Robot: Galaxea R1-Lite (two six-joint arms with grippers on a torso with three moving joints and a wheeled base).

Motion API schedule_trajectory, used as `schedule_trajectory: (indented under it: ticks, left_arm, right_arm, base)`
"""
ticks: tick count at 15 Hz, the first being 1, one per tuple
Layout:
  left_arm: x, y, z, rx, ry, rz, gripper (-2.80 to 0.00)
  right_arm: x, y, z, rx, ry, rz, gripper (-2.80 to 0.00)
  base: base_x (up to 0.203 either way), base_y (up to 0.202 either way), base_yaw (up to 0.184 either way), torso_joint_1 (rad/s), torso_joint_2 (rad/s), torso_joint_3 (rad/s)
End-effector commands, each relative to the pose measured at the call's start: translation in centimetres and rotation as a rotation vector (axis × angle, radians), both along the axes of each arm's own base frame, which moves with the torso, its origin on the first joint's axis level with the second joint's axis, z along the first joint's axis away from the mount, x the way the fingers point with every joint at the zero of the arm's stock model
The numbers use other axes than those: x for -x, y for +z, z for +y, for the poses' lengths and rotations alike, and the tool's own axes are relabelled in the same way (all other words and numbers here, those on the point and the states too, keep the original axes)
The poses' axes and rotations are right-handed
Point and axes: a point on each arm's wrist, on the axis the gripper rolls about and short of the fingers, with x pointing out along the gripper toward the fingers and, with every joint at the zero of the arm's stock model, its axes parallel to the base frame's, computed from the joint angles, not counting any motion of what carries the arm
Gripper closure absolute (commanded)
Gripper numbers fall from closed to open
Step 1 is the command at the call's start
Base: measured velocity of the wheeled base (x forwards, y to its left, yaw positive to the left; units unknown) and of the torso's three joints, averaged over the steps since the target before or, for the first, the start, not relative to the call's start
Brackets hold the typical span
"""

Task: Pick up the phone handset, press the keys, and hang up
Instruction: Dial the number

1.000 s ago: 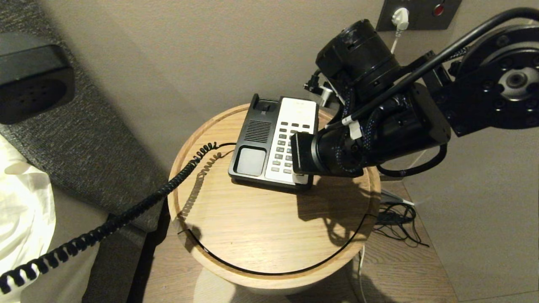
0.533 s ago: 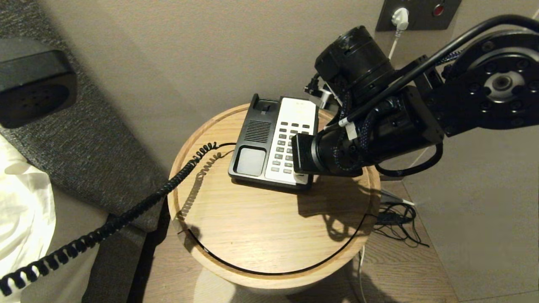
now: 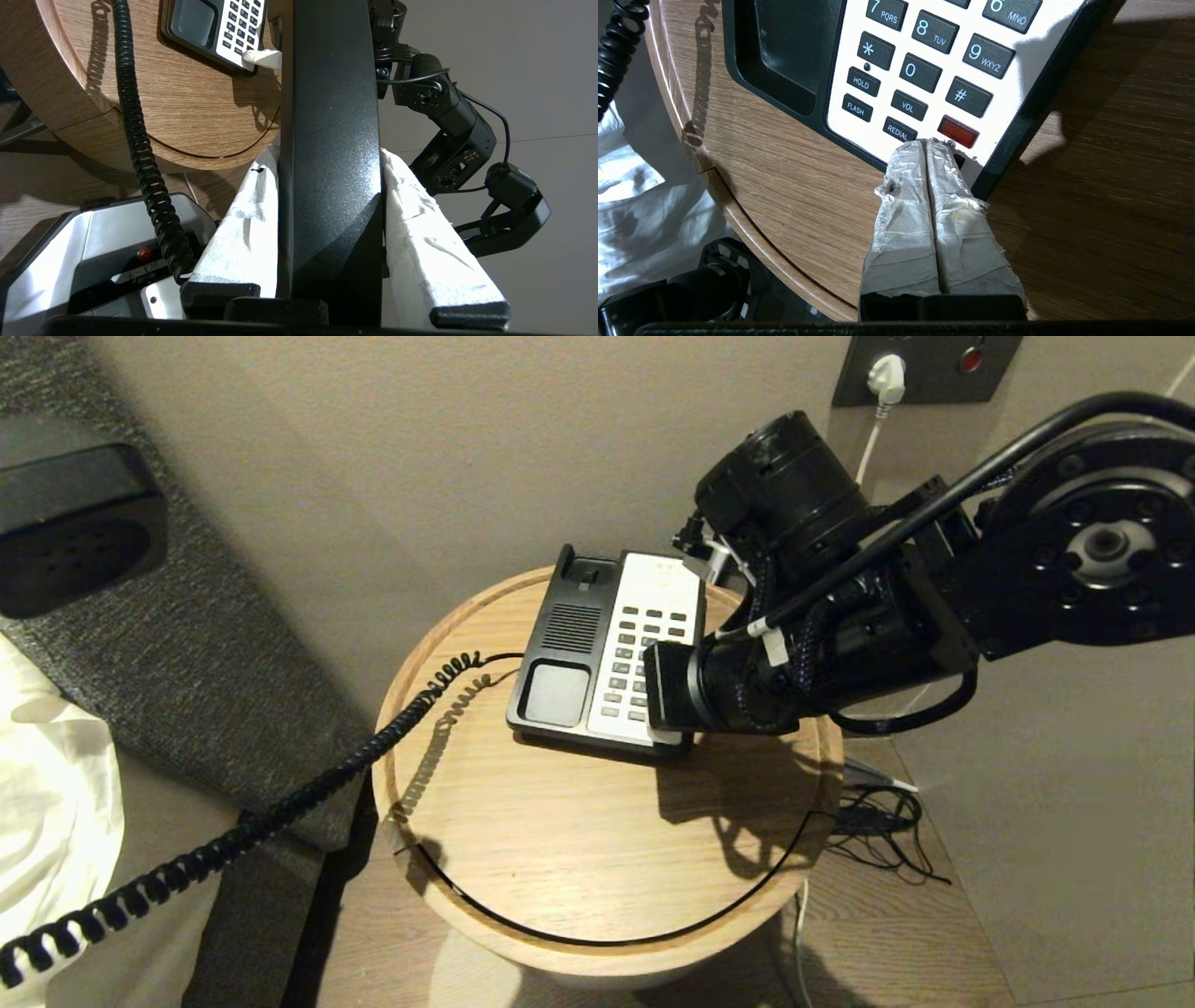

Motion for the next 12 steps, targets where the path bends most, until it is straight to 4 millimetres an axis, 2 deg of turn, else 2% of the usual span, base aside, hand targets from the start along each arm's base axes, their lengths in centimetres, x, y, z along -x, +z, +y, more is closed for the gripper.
schedule_trajectory:
  ticks: [1, 7, 12]
  left_arm:
    - [0.1, -0.1, 0.1, 0.003, 0.000, 0.005, 0.00]
    - [0.2, -0.3, 0.2, 0.001, 0.000, 0.007, 0.00]
    - [0.1, -0.5, 0.1, -0.005, -0.001, 0.013, 0.00]
  right_arm:
    - [0.1, -0.2, 0.0, 0.009, -0.002, 0.010, 0.00]
    - [1.6, 2.6, -1.4, -0.053, 0.000, -0.040, 0.00]
    - [2.0, 2.8, -1.9, -0.053, -0.005, -0.039, 0.00]
  base:
    - [0.000, 0.000, 0.000, 0.000, 0.00, 0.000]
    - [0.000, 0.000, 0.000, 0.000, 0.00, 0.000]
    - [0.000, 0.000, 0.000, 0.000, 0.00, 0.000]
